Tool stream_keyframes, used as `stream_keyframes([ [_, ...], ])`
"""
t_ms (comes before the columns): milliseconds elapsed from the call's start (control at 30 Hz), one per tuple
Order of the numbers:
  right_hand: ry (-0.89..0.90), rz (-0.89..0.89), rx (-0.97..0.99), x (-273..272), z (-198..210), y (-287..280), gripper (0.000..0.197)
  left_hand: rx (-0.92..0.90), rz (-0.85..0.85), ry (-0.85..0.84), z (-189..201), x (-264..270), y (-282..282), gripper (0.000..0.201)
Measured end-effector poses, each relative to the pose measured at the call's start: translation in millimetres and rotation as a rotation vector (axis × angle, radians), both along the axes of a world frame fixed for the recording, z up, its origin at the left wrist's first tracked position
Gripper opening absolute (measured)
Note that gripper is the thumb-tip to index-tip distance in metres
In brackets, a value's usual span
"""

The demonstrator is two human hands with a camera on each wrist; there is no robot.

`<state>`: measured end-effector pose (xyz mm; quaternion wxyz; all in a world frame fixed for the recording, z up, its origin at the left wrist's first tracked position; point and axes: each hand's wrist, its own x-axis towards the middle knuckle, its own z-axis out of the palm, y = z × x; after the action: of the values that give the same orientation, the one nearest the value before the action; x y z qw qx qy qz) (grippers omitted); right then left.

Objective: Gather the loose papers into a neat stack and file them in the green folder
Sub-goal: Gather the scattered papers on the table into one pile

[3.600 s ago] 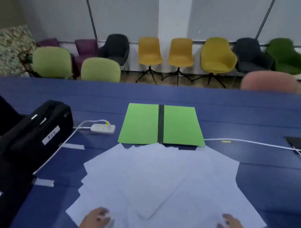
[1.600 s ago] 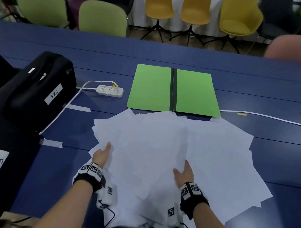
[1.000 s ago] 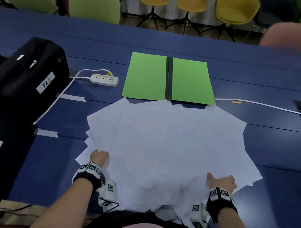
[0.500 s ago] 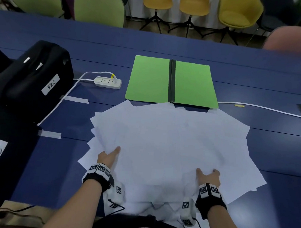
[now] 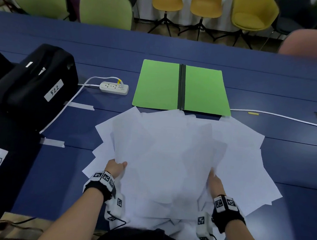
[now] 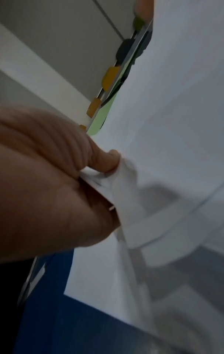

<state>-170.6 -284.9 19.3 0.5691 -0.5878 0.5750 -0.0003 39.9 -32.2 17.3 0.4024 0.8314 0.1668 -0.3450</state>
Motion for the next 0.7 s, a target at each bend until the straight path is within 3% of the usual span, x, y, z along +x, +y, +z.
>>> stream_keyframes([
  [100,-0.158,-0.177,0.200,9,-2,5,0.072,-0.036,0.019,-0.062,-3,-4,3,0.035],
  [167,-0.209,-0.175,0.218,6,-10,4,0.078,-0.031,0.050,-0.122,-5,-5,7,0.036],
  [333,-0.010,0.109,-0.094,2,-18,9,0.039,-0.064,0.053,-0.178,-8,-17,7,0.019],
  [500,0.030,0.067,-0.096,-2,-6,-17,0.022,-0.033,0.008,-0.184,-5,3,16,0.011],
  [600,0.041,0.077,-0.025,-4,-4,-29,0.029,0.075,-0.066,-0.104,-4,16,22,0.033],
  [700,0.082,0.199,0.002,10,-5,-13,0.038,0.105,-0.164,-0.047,-3,9,10,0.046],
])
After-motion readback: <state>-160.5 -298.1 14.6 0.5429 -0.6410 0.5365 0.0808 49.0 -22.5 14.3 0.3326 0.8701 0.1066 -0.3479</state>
